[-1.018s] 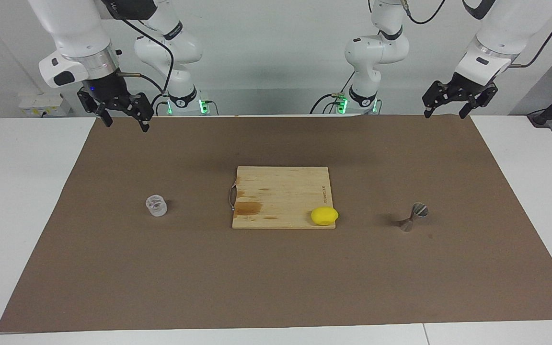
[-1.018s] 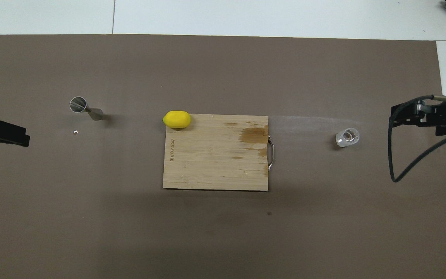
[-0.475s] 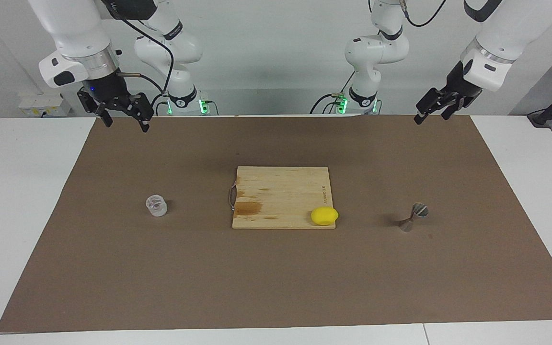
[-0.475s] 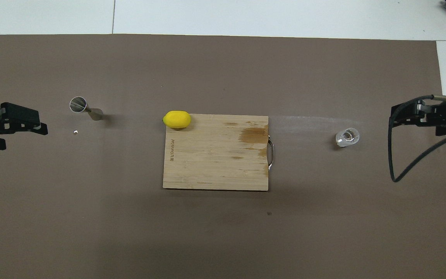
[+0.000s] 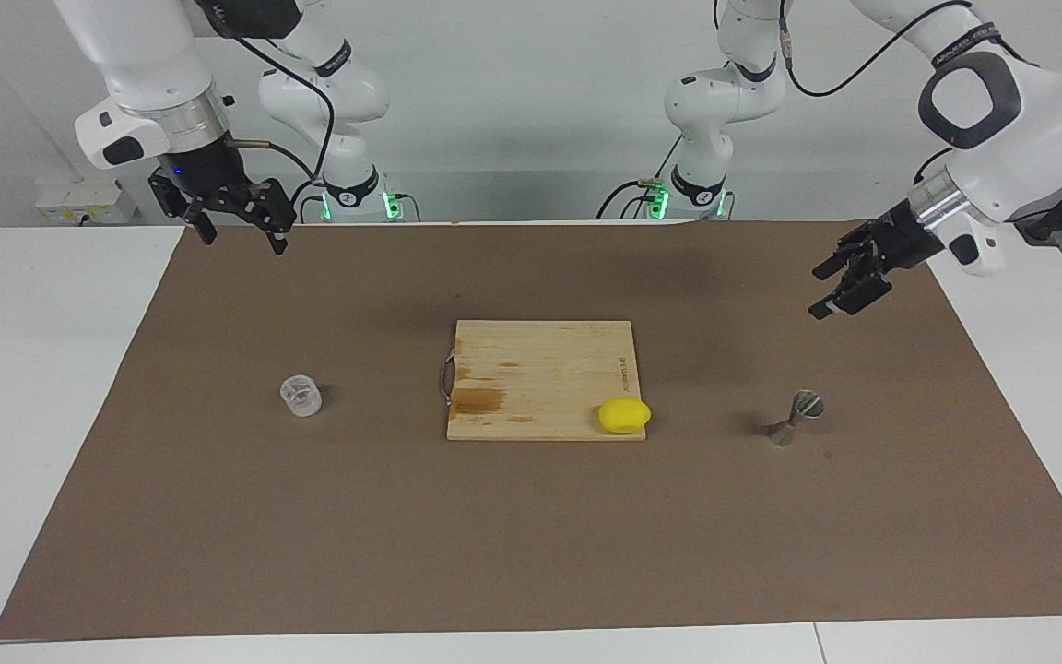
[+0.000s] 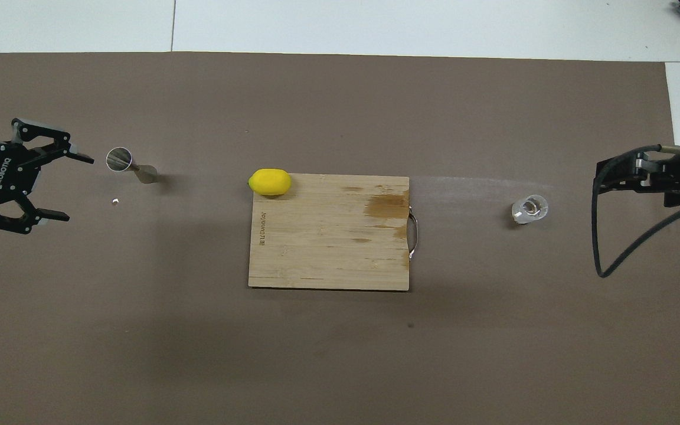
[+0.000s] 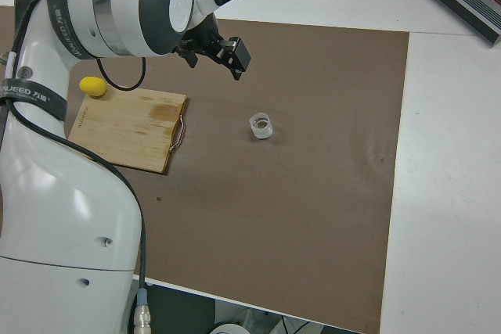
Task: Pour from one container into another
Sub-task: 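Reach the left gripper to the small metal cup and grasp it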
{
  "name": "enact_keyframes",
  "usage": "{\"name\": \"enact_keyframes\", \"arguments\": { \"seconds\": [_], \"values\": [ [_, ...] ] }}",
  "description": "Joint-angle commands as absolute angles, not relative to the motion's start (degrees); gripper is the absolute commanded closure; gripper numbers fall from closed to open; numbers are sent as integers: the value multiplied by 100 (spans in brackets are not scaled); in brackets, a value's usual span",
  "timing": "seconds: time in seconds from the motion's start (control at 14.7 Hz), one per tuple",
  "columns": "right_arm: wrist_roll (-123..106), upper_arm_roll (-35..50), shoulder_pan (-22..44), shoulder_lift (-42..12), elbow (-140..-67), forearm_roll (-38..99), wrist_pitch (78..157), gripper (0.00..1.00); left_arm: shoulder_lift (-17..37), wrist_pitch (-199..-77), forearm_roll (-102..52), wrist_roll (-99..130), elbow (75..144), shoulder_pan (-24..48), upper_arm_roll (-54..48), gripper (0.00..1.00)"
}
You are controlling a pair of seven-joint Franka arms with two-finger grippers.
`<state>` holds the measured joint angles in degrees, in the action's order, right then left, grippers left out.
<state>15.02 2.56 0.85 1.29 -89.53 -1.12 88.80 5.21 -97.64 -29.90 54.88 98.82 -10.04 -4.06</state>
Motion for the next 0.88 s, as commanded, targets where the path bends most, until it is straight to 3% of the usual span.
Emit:
{"name": "enact_keyframes", "arguments": {
  "seconds": [0.0,0.41,0.81],
  "values": [
    [1468,290,0,255,-9097,-35,8921,0,633,-10482,-3872,6623,10272,-1247,-457,0],
    [1468,290,0,255,-9097,-35,8921,0,904,-11531,-5948,7145,11170,-1713,-457,0],
    [1468,290,0,255,-9097,-35,8921,0,1458,-11426,-6187,6988,11320,-1960,-510,0]
  ]
}}
